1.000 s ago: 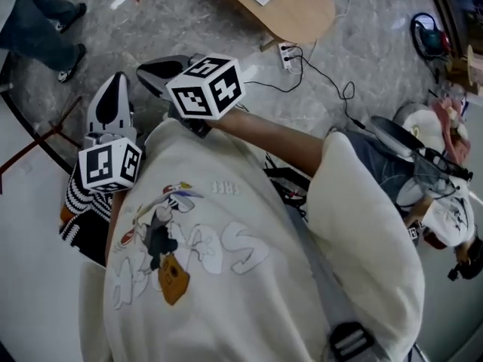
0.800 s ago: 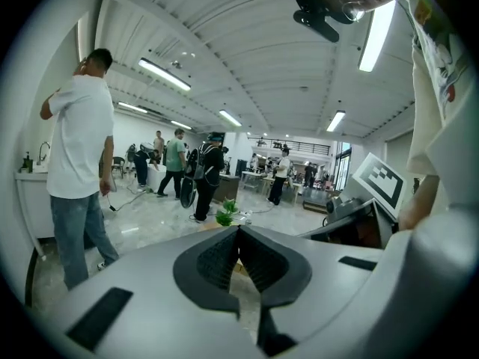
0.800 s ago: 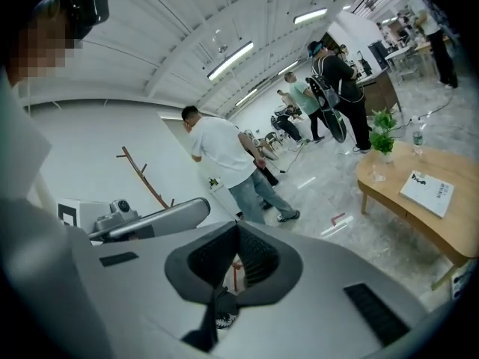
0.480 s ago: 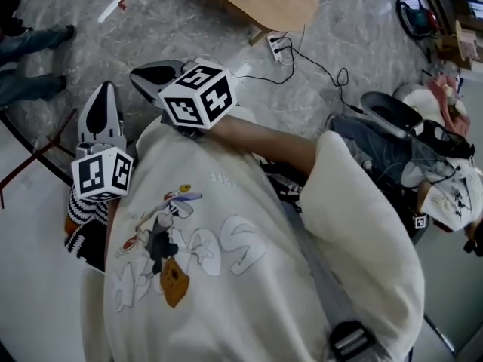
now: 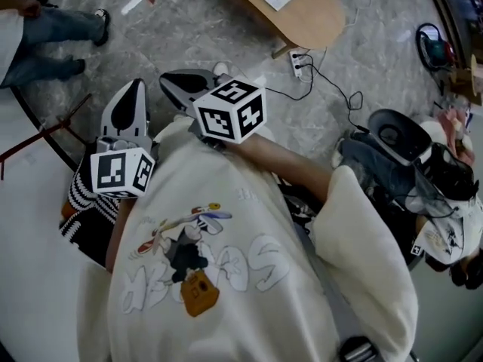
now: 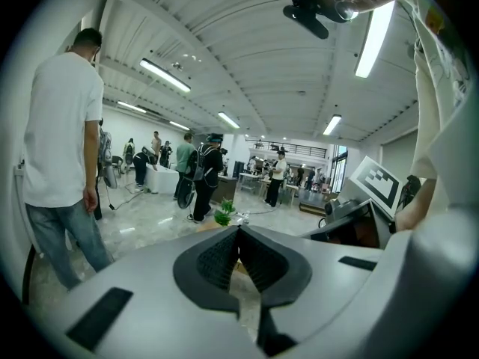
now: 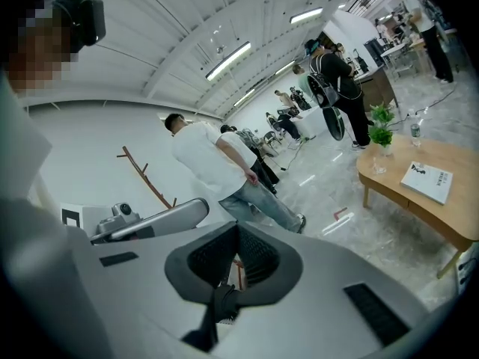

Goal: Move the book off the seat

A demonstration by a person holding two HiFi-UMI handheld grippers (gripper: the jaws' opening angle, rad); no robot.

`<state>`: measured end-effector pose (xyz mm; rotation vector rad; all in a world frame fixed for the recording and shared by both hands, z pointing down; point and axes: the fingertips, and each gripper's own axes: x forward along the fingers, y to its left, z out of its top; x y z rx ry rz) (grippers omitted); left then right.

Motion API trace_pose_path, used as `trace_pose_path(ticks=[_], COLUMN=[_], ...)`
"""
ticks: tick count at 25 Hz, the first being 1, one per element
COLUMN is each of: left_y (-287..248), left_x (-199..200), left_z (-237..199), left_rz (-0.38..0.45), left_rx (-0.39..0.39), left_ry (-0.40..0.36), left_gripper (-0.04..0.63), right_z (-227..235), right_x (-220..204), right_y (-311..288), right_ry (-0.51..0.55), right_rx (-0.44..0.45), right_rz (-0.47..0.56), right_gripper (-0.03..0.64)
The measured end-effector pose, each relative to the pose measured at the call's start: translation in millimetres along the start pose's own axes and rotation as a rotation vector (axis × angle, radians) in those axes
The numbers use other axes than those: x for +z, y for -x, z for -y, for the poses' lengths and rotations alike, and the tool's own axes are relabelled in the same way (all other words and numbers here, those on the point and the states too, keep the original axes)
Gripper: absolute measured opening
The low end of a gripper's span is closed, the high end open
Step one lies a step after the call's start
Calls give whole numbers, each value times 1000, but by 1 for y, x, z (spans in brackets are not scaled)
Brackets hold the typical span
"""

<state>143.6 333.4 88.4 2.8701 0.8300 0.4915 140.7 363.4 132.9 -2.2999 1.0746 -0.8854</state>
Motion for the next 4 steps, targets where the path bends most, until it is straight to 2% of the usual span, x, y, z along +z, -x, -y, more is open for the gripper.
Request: trace_pose_path(ticks=[4], left_y=[40], left_x=[1], left_z=[-1], left_rz=[17], left_rx=[-11], left_ry=[-4], left_gripper=[8], right_z=[-34], right_x=[-13], right_y=[5], right_ry=[6], right_rx=[-18], right_rz=[29], right_gripper=[6])
